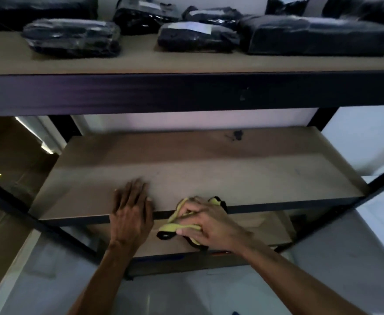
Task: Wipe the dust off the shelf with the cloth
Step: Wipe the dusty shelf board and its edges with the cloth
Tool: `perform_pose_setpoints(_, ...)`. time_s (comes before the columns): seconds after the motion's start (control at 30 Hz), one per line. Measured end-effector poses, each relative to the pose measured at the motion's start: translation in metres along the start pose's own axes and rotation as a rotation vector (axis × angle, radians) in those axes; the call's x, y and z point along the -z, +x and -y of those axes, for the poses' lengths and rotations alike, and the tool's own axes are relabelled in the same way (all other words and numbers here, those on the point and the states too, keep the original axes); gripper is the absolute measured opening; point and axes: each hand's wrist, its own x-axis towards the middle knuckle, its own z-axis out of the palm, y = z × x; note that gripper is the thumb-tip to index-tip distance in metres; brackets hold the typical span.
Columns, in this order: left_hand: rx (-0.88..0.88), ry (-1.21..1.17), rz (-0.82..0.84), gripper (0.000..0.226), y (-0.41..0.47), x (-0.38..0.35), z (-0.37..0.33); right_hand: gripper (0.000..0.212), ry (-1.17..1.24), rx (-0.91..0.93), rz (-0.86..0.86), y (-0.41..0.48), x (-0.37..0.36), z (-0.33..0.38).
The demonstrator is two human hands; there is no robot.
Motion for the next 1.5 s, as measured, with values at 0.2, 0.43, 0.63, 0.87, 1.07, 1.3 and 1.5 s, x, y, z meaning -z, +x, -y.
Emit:
perform_pose_setpoints(0.2,0.019,0.047,0.072,0.061,-0.001,-0.001,-0.002,0.013,0.309,-0.29,-0.483,-0.019,0.053,-0.039)
perform_pose_setpoints(0.43,0.047,0.066,0.189,0.074,0.0,-0.005,-0.013,0.041,-0.33,-0.657,-0.119,-0.01,0.05,-0.089)
perform_pose_setpoints(0.63,-0.001,0.057,0.196,0.072,0.002,-0.015,-0.032,0.036,-0.272,-0.294,-0.145,-0.042,0.029,-0.047)
perform_pose_setpoints(0.87,-0.112,-0.047,0.126,0.063,0.013,-0.025,-0.076,0.029,0.1,-0.212,-0.323,-0.061,0.054,-0.023)
perform_pose_setpoints(1.07,-0.131,0.032,0.197,0.063,0.012,-0.039,-0.093,0.052,-0.205,-0.693,-0.32,-0.05,0.097,-0.116)
perform_pose_setpoints(1.3,-0.094,0.033,0.174,0.062,0.007,-0.04,-0.101,0.038,-0.306,-0.407,-0.144,-0.066,0.057,-0.084)
perform_pose_setpoints(1.5,-0.068,0.031,0.201,0.063,0.011,-0.043,-0.123,0.03,-0.012,-0.134,-0.092,-0.097,0.062,-0.053)
